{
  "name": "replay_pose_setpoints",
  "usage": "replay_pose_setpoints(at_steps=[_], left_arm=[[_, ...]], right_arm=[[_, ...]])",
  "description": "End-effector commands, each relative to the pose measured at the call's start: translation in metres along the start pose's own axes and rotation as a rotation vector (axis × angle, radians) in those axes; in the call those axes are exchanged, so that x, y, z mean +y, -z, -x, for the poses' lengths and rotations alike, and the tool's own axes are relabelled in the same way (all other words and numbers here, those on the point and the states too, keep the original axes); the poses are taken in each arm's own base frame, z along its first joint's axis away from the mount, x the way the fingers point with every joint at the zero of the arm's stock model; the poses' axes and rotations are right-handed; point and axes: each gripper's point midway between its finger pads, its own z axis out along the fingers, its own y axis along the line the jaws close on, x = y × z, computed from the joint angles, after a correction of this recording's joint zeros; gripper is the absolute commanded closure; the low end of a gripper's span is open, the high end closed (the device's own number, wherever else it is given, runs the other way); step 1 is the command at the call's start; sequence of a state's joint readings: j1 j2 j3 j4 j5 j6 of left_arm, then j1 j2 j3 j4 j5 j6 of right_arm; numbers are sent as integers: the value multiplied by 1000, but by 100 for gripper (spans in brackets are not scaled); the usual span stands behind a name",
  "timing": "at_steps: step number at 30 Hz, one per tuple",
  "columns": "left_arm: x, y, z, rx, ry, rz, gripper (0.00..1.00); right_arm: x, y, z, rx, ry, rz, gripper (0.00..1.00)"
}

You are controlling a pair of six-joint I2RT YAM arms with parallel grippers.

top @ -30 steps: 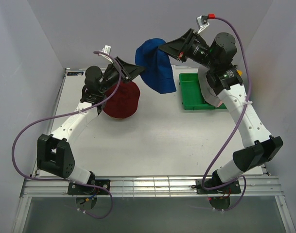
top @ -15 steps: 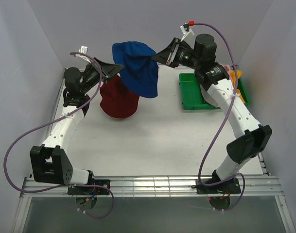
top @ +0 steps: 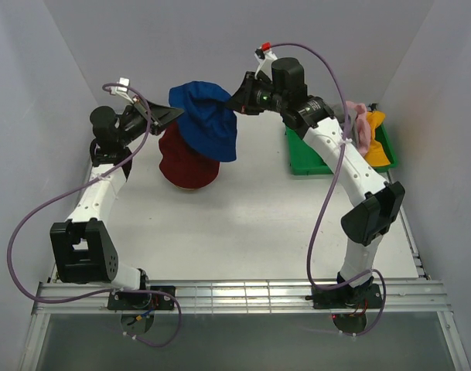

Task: Stack the hats

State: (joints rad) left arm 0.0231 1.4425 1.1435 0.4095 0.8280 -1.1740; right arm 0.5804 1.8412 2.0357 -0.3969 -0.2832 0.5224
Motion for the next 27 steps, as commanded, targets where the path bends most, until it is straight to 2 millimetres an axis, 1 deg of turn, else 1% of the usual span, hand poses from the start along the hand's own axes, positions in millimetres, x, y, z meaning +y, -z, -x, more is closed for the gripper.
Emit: replay_pose_setpoints(at_steps=[1,2,4,5,8,10,11,15,18,23,24,27], left_arm=[[-5,14,11,-14,-20,-13,100],[-1,17,15,-18,-14,-7,100],[3,16,20,-16,-6,-11,100],[4,16,20,-6,-2,-17,100],[5,12,23,3,-3,-23,100],[6,11,24,6,4,-26,100],[7,11,25,5,8,-25,100],[18,15,22,4,39,-8,100],[24,18,23,8,45,-2,100],[23,12,28,27,47,-16,100],[23,11,29,29,49,-17,100],[24,7,33,40,52,-26,100]], right_arm=[[16,-3,13,-46,71,1,92],[15,-5,14,-51,78,-12,92],[18,-7,15,-56,88,-20,92],[15,-6,16,-65,91,-38,92],[16,-2,23,-86,103,-50,92],[17,-2,26,-90,109,-49,92],[20,-1,26,-89,112,-38,92],[20,-8,18,-65,114,-38,92],[21,-8,16,-74,133,-61,92],[17,0,33,-135,169,-115,92],[19,2,40,-152,176,-117,92],[16,4,46,-167,187,-141,92]])
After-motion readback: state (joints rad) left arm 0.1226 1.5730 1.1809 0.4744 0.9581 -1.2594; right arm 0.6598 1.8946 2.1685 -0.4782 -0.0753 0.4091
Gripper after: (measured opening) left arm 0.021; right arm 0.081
